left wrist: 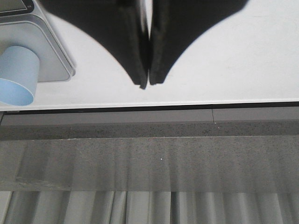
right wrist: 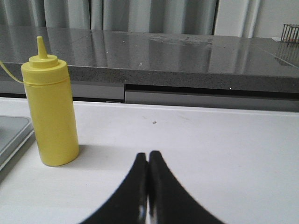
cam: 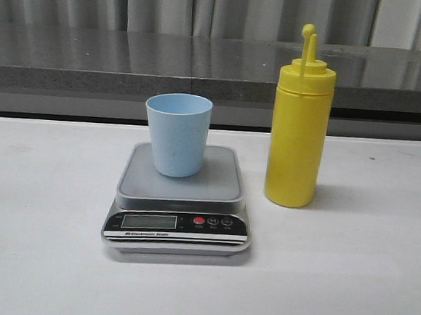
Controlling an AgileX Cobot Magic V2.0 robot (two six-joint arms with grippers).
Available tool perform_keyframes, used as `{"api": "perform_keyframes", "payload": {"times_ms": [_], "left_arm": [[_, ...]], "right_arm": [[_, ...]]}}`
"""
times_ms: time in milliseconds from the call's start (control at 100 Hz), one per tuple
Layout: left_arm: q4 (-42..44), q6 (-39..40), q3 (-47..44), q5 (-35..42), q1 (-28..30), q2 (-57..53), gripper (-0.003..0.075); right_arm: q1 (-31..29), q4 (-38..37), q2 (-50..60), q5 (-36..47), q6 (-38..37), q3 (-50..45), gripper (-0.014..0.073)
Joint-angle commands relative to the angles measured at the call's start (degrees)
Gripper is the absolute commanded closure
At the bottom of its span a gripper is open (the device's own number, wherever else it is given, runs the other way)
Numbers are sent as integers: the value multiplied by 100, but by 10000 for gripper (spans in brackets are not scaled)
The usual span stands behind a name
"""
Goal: Pour seasoning into cup on scale with both arms
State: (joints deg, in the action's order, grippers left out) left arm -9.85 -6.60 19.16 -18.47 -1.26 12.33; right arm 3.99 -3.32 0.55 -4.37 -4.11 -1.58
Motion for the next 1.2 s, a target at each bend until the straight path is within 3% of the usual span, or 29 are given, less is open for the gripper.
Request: {"api": "perform_keyframes", "payload": {"times_ms": [0, 370, 580, 800, 910, 1190], "left_arm": [[-75, 48, 152, 411, -3, 58, 740], [-75, 48, 141, 411, -3, 58, 740], [442, 48, 94, 456, -3, -89, 740], [794, 74, -624, 1093, -3, -665, 740], [1239, 563, -1046, 1337, -3, -1023, 740], [1482, 791, -1759, 1357, -3, -1430, 740]], "right_arm": [[-36, -12, 122, 468, 5, 124, 662], [-36, -12, 122, 468, 5, 124, 662], [-36, -12, 122, 468, 5, 124, 662], [-36, -12, 122, 468, 5, 124, 662], [-36, -12, 122, 468, 5, 124, 662], [-36, -12, 122, 468, 5, 124, 662]]}}
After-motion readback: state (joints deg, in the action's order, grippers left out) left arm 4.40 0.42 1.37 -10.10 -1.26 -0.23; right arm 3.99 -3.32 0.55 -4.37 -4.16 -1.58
